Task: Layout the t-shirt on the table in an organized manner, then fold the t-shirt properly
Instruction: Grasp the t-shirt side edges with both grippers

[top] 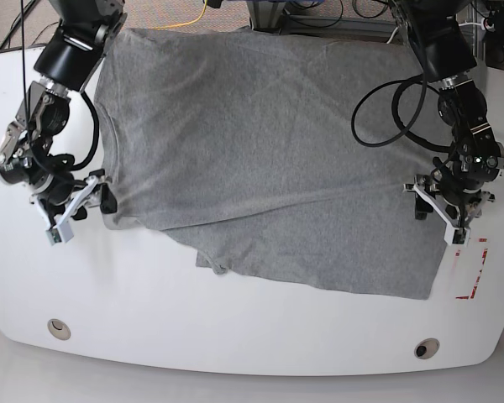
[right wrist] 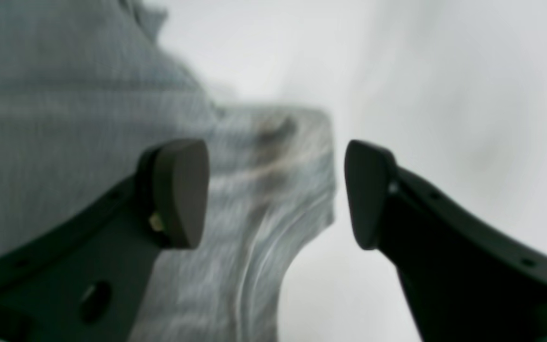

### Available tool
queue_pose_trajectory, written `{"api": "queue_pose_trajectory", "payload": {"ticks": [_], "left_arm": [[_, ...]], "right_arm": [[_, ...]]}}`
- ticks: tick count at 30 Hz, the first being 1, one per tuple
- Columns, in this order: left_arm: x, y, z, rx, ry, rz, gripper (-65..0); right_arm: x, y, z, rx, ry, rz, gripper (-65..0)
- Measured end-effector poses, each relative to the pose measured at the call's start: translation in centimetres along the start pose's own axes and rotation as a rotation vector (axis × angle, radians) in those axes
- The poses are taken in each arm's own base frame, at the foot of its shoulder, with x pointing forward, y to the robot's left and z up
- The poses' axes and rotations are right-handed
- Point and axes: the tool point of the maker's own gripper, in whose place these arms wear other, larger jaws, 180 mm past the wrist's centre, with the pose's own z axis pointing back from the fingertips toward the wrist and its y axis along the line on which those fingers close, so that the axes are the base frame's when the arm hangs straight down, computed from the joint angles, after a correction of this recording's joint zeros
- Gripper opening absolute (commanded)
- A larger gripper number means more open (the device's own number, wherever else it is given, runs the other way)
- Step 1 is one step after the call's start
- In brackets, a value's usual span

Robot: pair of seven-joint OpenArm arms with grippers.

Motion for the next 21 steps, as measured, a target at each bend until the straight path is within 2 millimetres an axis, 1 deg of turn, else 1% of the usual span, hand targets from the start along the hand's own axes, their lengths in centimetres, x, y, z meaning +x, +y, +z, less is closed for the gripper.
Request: {"api": "queue_pose_trajectory", "payload": {"ticks": [1,2,3,4,7,10,14,15,16,17,20,21], "left_arm": [[0.9,0.1,0.4,0.009,-0.023,-0.011,-32.2],[1.5,0.1,0.8,0.012,-0.04,-0.016,-32.2],[1.7,0.1,1.0,0.016,-0.045,-0.022,-32.4],[1.9,0.1,1.2,0.018,-0.049,-0.027,-32.4],[1.8,0.2,1.6,0.028,-0.041,-0.037,-32.4],[1.5,0.1,1.4,0.024,-0.033,-0.034,-32.5],[0.6,0.1,0.4,0.009,0.002,-0.014,-32.8],[0.2,0.0,0.1,0.003,0.016,-0.007,-33.3],[-0.1,0.1,-0.2,0.002,0.026,-0.001,-35.0],[-0.3,0.0,-0.5,-0.004,0.032,0.006,-37.4],[-0.7,0.0,-1.6,-0.016,0.026,0.034,-46.9],[-0.8,-0.1,-1.9,-0.021,0.023,0.042,-49.2]], "right_arm": [[-0.6,0.4,0.0,0.003,0.012,0.004,-35.4],[-1.2,0.7,0.0,0.006,0.021,0.004,-39.0],[-1.9,1.1,0.0,0.01,0.031,-0.001,-41.7],[-2.3,1.4,-0.1,0.015,0.035,-0.007,-46.1],[-4.2,2.3,-0.8,0.037,0.073,-0.034,-55.3],[-5.4,2.7,-1.8,0.065,0.088,-0.077,-56.1],[-5.8,2.4,-2.7,0.083,0.043,-0.136,-56.1],[-6.6,2.4,-3.0,0.086,0.057,-0.151,-56.1],[-6.7,2.3,-3.2,0.092,0.047,-0.167,-56.1],[-7.3,2.2,-3.5,0.093,0.063,-0.183,-56.1],[-8.9,2.0,-3.9,0.096,0.111,-0.209,-56.1],[-9.1,2.0,-3.9,0.097,0.113,-0.213,-56.1]]}}
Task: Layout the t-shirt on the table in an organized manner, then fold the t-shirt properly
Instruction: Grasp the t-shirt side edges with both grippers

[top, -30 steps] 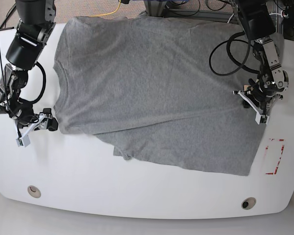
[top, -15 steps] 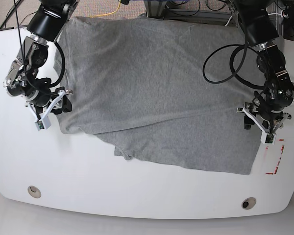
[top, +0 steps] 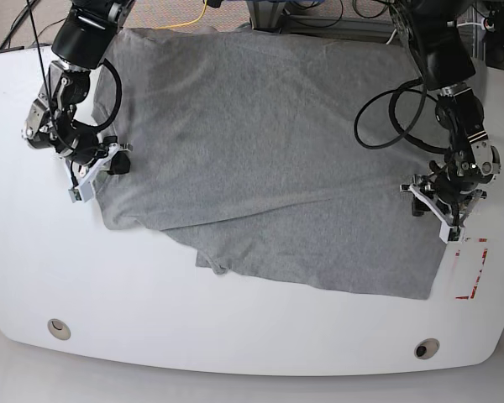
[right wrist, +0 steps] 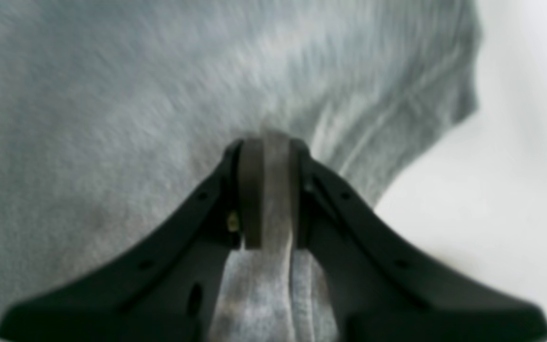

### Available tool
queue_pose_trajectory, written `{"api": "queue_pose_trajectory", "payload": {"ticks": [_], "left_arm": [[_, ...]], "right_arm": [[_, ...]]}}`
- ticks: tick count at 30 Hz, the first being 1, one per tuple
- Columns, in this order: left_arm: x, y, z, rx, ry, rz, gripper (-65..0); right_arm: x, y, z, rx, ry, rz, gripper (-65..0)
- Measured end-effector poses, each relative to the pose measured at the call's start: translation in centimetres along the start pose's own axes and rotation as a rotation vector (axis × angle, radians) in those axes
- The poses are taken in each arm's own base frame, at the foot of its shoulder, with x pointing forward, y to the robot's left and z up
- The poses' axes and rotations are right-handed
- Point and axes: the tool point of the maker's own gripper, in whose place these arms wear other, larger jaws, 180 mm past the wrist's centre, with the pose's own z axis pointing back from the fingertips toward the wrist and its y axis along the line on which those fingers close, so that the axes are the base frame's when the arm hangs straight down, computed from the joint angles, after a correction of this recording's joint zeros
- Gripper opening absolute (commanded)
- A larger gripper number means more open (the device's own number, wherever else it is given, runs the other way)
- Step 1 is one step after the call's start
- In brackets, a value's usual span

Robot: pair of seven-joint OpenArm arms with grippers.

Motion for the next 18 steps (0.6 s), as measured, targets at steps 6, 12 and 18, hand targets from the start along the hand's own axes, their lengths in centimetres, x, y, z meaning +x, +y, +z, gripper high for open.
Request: {"api": "queue_pose_trajectory", "payload": {"ticks": [6,12,18], "left_arm": [[-2.2,0.0,-1.6,-0.024,0.07,0.025,-54.3],[-3.1,-0.9,-2.7,-0.054,0.109,0.018,-54.3],[-3.1,-1.7,-3.0,-0.07,0.112,-0.004,-54.3]], "right_arm": [[0.3,-0.4,-0.8,0.015,-0.042,-0.026,-56.1],[0.6,-0.6,-1.9,0.054,-0.075,-0.044,-56.1],[1.5,-3.1,-1.9,0.055,-0.136,-0.118,-56.1]]}}
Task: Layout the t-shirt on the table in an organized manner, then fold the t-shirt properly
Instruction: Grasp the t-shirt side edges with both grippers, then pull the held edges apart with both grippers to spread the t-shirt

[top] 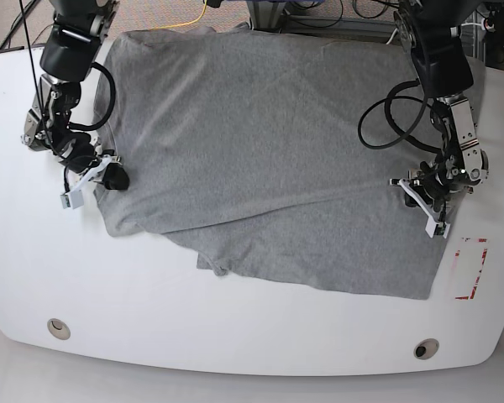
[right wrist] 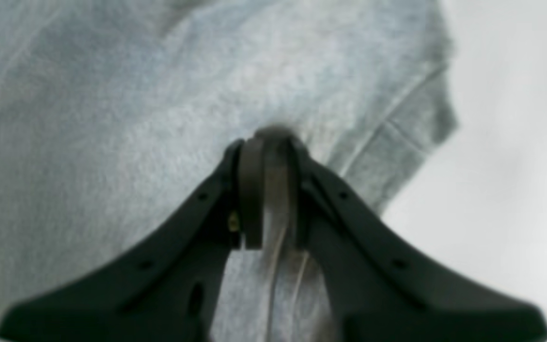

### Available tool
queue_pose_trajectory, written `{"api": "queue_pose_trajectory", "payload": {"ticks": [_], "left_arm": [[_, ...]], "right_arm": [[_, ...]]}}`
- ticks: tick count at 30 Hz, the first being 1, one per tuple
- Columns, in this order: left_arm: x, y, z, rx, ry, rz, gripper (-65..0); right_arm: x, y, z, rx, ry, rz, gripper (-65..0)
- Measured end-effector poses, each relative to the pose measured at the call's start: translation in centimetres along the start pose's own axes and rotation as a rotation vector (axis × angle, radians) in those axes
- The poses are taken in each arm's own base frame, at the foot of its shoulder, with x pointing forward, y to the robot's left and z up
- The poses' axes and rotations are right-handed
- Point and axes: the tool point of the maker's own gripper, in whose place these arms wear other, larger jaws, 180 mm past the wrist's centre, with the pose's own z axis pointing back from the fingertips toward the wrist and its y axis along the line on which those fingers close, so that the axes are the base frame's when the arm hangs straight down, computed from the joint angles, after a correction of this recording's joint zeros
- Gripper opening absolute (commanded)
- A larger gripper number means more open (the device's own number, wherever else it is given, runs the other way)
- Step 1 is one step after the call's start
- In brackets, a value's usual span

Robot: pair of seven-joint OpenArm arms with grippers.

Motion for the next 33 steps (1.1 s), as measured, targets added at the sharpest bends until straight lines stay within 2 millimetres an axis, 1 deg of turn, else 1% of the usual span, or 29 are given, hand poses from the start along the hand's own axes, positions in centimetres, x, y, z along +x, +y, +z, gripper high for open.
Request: {"api": "queue_pose_trajectory", "payload": {"ticks": [6,10,14,18,20,21,24,27,28,30,31,33], "left_arm": [[0.2,-1.1,-0.3,-0.022,0.001,-0.028,-54.3],[0.8,-2.6,-0.7,-0.049,-0.004,-0.061,-54.2],[1.9,-4.0,-1.1,-0.071,-0.009,-0.059,-54.2],[3.0,-5.4,-1.7,-0.103,-0.023,-0.046,-54.2],[2.9,-5.7,-2.1,-0.116,-0.012,-0.034,-54.2],[3.4,-5.8,-2.3,-0.119,-0.019,-0.028,-54.2],[3.8,-5.8,-2.4,-0.121,-0.012,-0.027,-54.0],[4.5,-5.6,-2.4,-0.116,-0.023,-0.026,-53.7],[4.9,-5.6,-2.3,-0.116,-0.03,-0.026,-52.6],[5.5,-5.6,-2.2,-0.117,-0.041,-0.027,-49.6],[5.8,-5.6,-2.2,-0.117,-0.046,-0.027,-48.5],[6.2,-5.6,-2.1,-0.117,-0.054,-0.026,-44.2]], "right_arm": [[1.7,-3.8,0.8,-0.06,-0.024,-0.06,-56.1],[2.9,-6.1,1.7,-0.107,-0.039,-0.073,-56.1],[4.0,-7.3,1.6,-0.153,0.005,-0.014,-56.1],[5.5,-7.6,1.2,-0.189,0.008,0.008,-55.8],[6.0,-7.5,1.2,-0.187,0.003,0.014,-52.3],[5.9,-7.5,1.2,-0.185,0.008,0.014,-50.1],[6.1,-7.5,1.2,-0.188,0.012,0.018,-39.8],[7.1,-7.2,1.4,-0.187,0.001,0.043,-30.0],[7.5,-7.0,1.5,-0.188,-0.007,0.056,-26.6],[8.7,-6.6,1.9,-0.191,-0.017,0.088,-23.3],[9.2,-6.4,2.1,-0.193,-0.021,0.103,-23.1],[10.1,-5.9,2.6,-0.195,-0.025,0.126,-23.0]]}}
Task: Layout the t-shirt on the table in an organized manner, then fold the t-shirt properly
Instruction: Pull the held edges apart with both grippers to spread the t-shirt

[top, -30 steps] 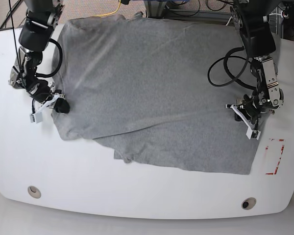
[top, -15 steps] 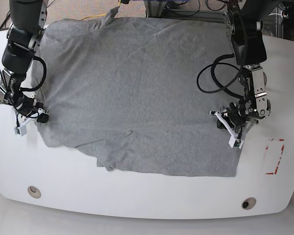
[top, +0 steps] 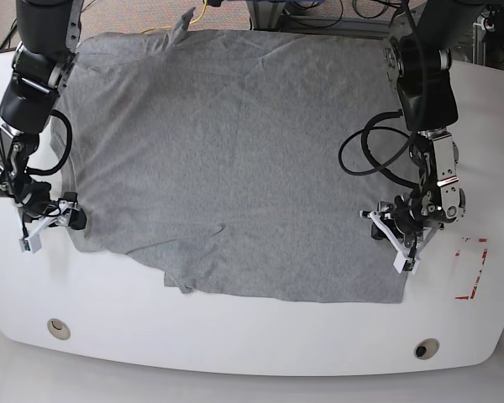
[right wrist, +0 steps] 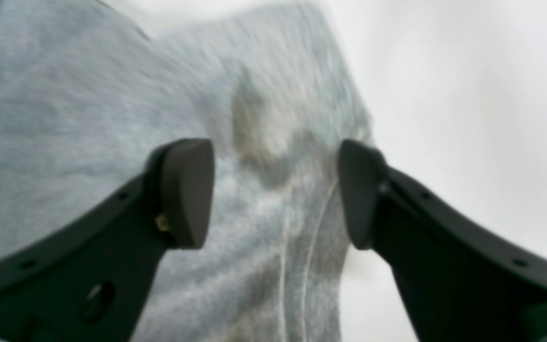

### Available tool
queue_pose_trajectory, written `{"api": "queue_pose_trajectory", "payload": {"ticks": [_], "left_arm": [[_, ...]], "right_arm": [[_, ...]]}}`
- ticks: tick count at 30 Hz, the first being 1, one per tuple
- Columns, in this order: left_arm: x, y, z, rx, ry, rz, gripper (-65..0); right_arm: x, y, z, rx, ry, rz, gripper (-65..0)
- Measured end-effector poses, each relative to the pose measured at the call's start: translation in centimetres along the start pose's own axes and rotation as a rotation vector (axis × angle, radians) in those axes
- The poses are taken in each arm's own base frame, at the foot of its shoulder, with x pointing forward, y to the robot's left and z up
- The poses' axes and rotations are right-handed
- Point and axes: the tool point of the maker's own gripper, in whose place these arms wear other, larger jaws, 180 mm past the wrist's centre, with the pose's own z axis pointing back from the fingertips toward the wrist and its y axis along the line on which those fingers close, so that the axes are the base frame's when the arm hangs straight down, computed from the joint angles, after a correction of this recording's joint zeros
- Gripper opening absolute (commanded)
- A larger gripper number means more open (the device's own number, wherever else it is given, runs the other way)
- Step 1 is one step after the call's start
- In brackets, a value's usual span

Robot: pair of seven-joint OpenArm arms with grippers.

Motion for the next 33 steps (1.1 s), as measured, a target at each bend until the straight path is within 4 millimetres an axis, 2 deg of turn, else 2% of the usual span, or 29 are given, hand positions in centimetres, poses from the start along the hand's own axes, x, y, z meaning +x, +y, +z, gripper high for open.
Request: {"api": "queue_pose_trajectory", "payload": {"ticks": [2,5,8,12,15,18,22,25,33], "left_arm": [[0.2,0.2,0.2,0.005,0.0,-0.003,-40.8],[0.6,0.7,1.3,0.027,-0.005,-0.008,-40.7],[1.0,1.6,3.1,0.063,-0.032,-0.01,-40.7],[0.6,2.0,5.3,0.097,-0.057,-0.07,-40.7],[-1.8,1.1,6.1,0.085,-0.015,-0.134,-41.7],[-4.1,0.5,6.6,0.077,0.021,-0.159,-45.7],[-6.0,0.5,7.0,0.076,0.055,-0.169,-47.6],[-6.7,1.1,7.0,0.085,0.072,-0.167,-47.6],[-8.6,1.2,5.6,0.048,0.104,-0.143,-47.5]], "right_arm": [[0.9,0.3,0.7,0.002,-0.021,0.011,-23.0],[1.3,0.6,1.9,-0.01,-0.042,0.019,-23.0],[0.0,1.3,2.9,-0.019,-0.003,0.045,-23.6],[-1.8,2.5,4.1,-0.024,0.029,0.055,-29.0],[-2.7,4.2,4.9,0.0,0.012,0.055,-35.5],[-3.8,5.3,5.5,0.006,0.003,0.058,-39.2],[-6.5,6.1,5.4,0.011,0.056,0.05,-37.3],[-8.3,6.5,5.2,0.018,0.086,0.032,-36.3],[-10.7,6.7,4.2,0.043,0.12,-0.025,-36.8]]}}
